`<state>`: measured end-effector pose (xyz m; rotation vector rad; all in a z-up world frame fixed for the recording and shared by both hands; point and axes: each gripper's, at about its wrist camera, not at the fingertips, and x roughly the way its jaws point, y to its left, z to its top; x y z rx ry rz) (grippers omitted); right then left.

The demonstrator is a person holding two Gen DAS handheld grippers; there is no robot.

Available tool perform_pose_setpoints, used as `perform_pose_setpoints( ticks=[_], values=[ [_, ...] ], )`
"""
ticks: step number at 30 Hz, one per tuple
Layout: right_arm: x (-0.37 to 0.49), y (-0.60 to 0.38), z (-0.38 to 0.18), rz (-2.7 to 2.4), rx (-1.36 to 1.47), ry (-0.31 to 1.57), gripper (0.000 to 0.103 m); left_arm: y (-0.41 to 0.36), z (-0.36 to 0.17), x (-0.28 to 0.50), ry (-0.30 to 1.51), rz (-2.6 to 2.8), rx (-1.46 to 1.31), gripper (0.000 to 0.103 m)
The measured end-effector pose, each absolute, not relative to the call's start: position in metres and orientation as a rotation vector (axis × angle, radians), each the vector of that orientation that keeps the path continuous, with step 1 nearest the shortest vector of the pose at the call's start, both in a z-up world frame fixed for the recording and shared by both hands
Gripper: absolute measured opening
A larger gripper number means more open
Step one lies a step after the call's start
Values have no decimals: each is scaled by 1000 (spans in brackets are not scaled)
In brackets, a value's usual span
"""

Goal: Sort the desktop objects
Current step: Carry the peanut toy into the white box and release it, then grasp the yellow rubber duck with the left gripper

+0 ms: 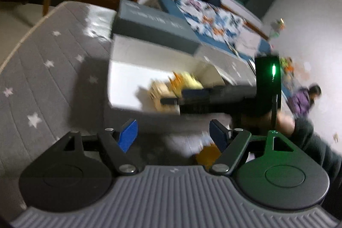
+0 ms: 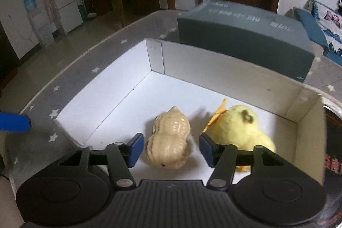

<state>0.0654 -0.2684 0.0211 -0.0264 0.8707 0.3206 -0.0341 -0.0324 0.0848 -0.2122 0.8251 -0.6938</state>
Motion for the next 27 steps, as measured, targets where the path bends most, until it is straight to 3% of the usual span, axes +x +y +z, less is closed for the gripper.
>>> perform_pose_setpoints(
  ticks=[16,18,20,23,27],
  values=[
    [-36,-311,69,254,-44,737,73,-134,27,-83,933,-855,90,77],
    [-44,-314,69,254,-39,738,73,-135,23,-83,930,-841,104,73],
    [-51,-316,69,256,-37,739,73,-131,20,-79,941,-826,112,59],
    [-58,-316,66,268,-38,746,73,-122,20,-74,957,-831,99,48],
    [-64,-316,63,286,-38,754,73,-112,29,-75,927,-809,134,42]
  ],
)
